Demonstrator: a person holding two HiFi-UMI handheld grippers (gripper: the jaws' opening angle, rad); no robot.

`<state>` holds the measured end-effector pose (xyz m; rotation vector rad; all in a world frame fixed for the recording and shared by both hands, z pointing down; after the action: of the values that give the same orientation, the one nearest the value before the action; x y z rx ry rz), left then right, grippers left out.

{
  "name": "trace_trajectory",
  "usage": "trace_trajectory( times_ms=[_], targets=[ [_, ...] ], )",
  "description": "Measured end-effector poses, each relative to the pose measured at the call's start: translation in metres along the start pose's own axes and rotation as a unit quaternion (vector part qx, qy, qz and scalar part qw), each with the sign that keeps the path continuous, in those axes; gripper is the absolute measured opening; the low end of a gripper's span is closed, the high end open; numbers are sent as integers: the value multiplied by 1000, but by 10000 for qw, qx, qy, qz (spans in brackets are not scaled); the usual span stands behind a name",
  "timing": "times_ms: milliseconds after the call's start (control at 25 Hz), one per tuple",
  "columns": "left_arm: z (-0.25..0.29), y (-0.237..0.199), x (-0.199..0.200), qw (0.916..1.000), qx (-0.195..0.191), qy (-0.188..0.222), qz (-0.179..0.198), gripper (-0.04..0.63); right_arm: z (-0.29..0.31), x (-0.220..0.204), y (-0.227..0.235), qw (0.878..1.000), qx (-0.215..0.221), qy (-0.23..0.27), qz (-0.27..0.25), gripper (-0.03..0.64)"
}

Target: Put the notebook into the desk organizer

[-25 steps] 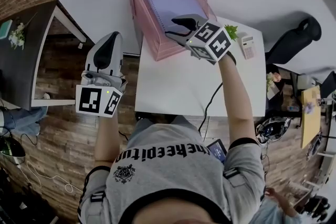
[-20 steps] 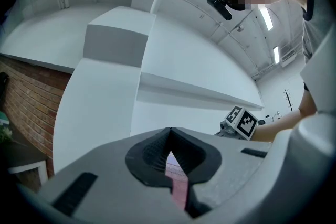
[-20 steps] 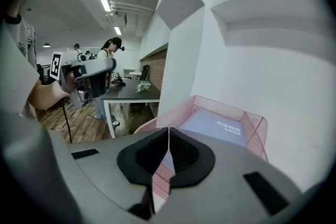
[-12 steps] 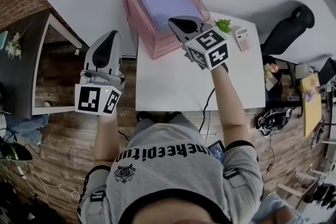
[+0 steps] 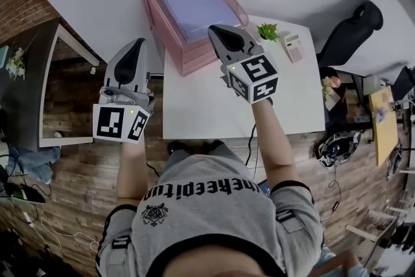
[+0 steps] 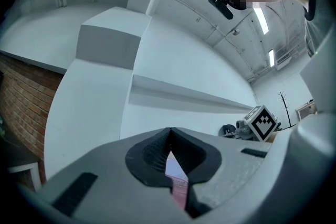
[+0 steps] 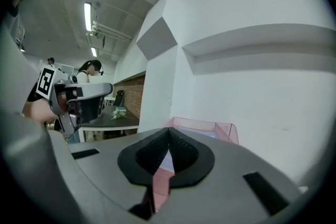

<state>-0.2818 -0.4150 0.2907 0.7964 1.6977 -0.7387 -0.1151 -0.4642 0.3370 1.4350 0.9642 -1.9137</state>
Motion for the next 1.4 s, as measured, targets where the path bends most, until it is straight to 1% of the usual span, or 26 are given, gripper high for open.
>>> trace_trajectory(
  times_ms=[440,760,1120,1280,1400],
  targets=[
    [6,26,7,9999,102,93,63,3,-45,17,11,9974,-466,534,127,3],
    [11,45,10,9997,150,118,133,3,-82,32,23,9919,-800,971,180,3],
    [13,66,13,9995,230,158,176,3,-120,40,33,9876,-1030,1182,30,3],
    [14,76,13,9992,271,181,219,3,-137,37,39,9846,-1159,1307,116,3],
    [14,84,13,9990,326,192,229,3,-148,35,42,9839,-1195,1326,75,3]
  ],
)
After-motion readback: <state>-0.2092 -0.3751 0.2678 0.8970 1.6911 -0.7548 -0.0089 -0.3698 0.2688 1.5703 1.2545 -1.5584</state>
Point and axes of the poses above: the fingertips, and each gripper's own axes: z forward along the fingers, y to its right, x out of its top, the point moved 2 cm from there along -z, backward along the fingers, and after that the axes turned 5 degrees about -z, right-handed, at the moved point
